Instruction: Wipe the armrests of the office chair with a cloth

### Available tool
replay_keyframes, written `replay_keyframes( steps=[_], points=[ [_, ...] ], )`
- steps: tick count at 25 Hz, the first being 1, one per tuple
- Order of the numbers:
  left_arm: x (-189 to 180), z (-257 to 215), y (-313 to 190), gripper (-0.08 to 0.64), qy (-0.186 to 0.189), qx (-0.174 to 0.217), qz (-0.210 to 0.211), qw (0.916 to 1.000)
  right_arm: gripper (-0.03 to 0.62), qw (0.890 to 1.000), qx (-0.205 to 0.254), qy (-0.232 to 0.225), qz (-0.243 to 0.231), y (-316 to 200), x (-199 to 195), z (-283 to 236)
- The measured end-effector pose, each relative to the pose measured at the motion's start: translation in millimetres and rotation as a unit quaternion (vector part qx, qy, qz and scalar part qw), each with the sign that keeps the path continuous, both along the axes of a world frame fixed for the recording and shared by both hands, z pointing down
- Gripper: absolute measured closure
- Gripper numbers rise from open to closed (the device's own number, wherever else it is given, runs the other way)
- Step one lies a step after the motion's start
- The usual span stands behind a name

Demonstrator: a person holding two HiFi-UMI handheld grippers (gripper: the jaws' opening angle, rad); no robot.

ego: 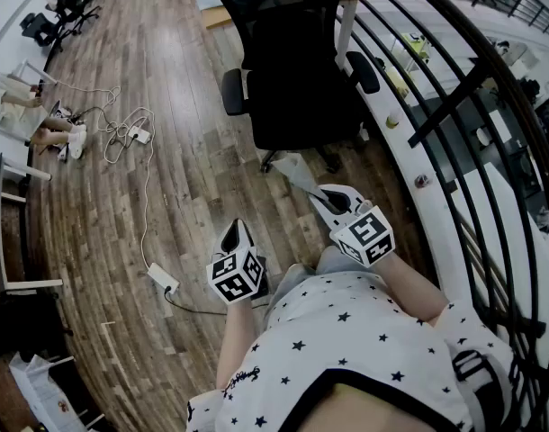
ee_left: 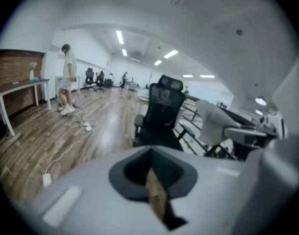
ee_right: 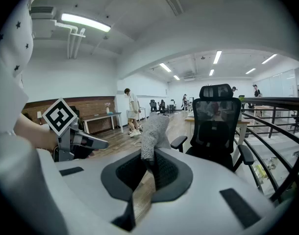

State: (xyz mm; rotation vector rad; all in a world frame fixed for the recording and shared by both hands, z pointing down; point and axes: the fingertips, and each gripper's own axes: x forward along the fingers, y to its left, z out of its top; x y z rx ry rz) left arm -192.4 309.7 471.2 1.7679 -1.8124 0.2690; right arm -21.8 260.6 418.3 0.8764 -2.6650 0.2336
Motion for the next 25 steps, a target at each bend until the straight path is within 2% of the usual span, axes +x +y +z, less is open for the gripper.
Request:
replay_keyframes(
  steps=[8,14,25],
  points=[
    [64.7,5.4,59.2,0.557,0.007,0.001,-0.04,0.9992,0.565,0.999,0.011,-0.025,-0.021,52.9,60.5,-14.6],
    [112.0,-1.4,80.3,0.557,0.01,0.008,-0.042,0.999,0.565,0.999,-0.002,-0.021,-0.03,77.5,101.9,-6.2],
    [140.7,-2.6,97.8,0.557,0.006,0.004,-0.041,0.9991,0.565,0.998,-0.019,-0.038,-0.048,95.2,119.4,-0.6]
  ],
)
